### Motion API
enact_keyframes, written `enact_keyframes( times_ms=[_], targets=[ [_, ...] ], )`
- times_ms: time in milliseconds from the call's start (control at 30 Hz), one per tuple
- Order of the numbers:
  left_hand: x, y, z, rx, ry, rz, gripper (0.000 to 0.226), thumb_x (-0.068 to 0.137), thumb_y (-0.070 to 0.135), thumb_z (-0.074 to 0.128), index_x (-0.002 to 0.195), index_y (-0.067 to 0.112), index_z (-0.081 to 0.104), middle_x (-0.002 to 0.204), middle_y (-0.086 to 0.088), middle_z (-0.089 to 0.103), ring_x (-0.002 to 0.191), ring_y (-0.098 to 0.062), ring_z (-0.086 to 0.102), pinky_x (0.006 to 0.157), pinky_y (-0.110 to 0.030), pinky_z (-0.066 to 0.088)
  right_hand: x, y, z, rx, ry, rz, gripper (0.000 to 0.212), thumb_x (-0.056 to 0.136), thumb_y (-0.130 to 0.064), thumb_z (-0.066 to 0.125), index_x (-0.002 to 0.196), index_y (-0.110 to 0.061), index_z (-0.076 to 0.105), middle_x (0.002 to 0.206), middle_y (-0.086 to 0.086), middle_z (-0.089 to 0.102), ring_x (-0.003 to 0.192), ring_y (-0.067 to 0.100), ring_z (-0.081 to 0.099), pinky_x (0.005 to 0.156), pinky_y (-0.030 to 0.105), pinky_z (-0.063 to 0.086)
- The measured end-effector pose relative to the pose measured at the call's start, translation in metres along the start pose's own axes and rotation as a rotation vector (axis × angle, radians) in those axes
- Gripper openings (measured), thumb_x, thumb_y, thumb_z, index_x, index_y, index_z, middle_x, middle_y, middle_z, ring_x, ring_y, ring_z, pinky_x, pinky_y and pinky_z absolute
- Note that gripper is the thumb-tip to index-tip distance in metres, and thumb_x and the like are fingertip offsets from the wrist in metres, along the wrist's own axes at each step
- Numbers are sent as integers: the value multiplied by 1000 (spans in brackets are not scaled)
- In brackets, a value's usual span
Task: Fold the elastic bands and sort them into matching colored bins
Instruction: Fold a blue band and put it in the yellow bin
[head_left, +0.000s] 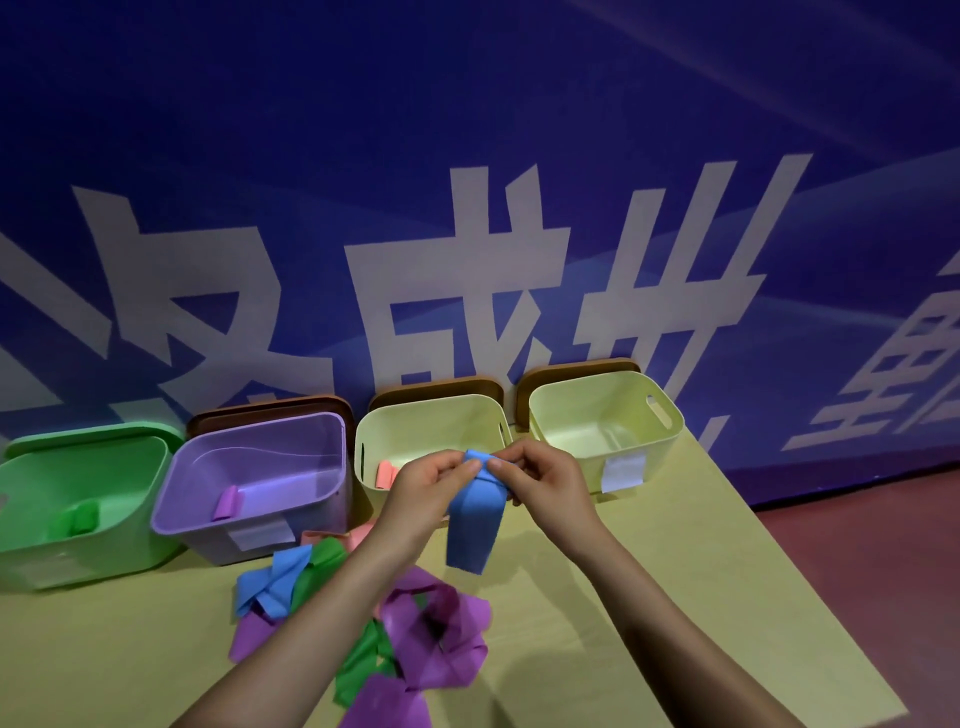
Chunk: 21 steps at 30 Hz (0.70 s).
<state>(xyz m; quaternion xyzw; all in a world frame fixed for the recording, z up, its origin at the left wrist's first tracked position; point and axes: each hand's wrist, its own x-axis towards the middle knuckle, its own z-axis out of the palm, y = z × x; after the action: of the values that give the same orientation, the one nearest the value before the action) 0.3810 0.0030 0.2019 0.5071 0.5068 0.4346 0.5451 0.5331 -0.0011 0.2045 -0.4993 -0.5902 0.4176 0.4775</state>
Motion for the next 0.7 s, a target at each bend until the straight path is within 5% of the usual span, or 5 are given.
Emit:
enact_keyframes(
  times_ms=[167, 533, 700],
  targets=[
    [0, -2, -2, -106, -86, 2, 11, 94, 12, 57, 93, 9, 67, 82, -6, 69, 81, -22, 62, 72, -32, 47, 2, -5, -6, 72, -88, -1, 16, 89, -2, 63, 77, -13, 68, 54, -8, 59, 51, 4, 52, 54, 17, 43],
    [1, 14, -6, 50, 116, 111, 15, 94, 20, 57, 87, 26, 69, 86, -5, 69, 83, -13, 61, 75, -29, 46, 5, -17, 7, 166, -28, 90, 10, 86, -11, 68, 95, -13, 72, 68, -7, 62, 61, 4, 55, 61, 17, 46],
    [-7, 15, -11, -28, 166, 94, 9, 92, 21, 60, 90, 26, 68, 82, 5, 68, 83, -14, 62, 73, -31, 48, -2, -26, 18, 131, 29, 15, 15, 85, -8, 68, 87, -23, 71, 73, -7, 66, 67, 1, 59, 62, 19, 48]
  ],
)
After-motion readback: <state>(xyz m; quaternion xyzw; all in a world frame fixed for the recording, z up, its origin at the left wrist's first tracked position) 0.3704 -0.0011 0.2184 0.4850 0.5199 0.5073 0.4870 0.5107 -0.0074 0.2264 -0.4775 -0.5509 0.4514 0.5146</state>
